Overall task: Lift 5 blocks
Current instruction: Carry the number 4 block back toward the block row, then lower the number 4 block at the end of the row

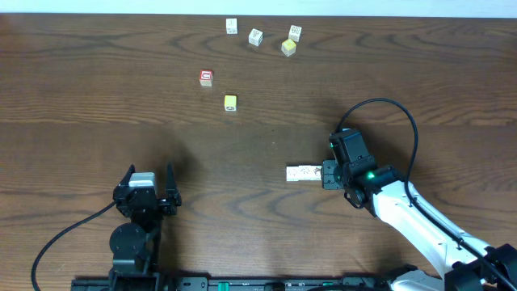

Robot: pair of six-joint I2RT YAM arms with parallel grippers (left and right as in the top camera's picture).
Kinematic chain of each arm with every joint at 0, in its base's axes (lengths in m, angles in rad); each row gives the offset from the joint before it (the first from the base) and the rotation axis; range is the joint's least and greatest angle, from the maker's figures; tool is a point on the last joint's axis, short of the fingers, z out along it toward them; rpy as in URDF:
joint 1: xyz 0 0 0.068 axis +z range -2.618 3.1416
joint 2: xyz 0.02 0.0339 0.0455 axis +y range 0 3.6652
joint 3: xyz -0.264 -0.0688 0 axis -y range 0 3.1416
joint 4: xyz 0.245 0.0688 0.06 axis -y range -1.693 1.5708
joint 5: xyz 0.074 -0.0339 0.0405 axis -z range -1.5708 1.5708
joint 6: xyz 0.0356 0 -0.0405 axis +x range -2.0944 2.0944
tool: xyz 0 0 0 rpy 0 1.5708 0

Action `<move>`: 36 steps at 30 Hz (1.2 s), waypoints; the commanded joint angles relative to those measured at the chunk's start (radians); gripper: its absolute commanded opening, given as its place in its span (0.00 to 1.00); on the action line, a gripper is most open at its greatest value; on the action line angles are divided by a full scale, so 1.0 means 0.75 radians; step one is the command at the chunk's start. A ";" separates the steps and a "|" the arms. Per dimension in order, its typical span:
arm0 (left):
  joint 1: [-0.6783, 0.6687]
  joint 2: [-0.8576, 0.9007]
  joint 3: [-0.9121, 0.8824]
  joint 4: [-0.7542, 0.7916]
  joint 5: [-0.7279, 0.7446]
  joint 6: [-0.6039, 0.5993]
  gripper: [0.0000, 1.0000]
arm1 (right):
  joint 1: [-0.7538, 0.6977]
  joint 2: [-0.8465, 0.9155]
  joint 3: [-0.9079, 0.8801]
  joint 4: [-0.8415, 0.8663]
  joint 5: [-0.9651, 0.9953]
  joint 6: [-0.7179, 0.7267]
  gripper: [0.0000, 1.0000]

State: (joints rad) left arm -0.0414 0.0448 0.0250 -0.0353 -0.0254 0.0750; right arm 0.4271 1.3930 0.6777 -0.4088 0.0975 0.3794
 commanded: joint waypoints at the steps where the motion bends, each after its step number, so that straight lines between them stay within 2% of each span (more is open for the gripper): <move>1: -0.005 -0.003 -0.028 -0.047 -0.015 -0.011 0.75 | 0.009 0.001 -0.004 0.013 -0.028 -0.034 0.08; 14: -0.005 -0.003 -0.028 -0.047 -0.015 -0.011 0.75 | 0.009 0.001 -0.007 0.012 -0.027 -0.049 0.17; 20: -0.005 -0.003 -0.028 -0.047 -0.015 -0.011 0.75 | 0.009 0.012 -0.007 0.019 -0.026 -0.074 0.13; 30: -0.005 -0.003 -0.028 -0.047 -0.015 -0.011 0.75 | 0.009 0.093 -0.007 0.088 -0.027 -0.073 0.15; 36: -0.005 -0.003 -0.028 -0.047 -0.015 -0.011 0.75 | 0.009 0.096 -0.007 0.093 -0.027 -0.073 0.26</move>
State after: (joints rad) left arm -0.0414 0.0448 0.0250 -0.0353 -0.0254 0.0750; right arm 0.4271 1.4544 0.6777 -0.3408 0.0784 0.3355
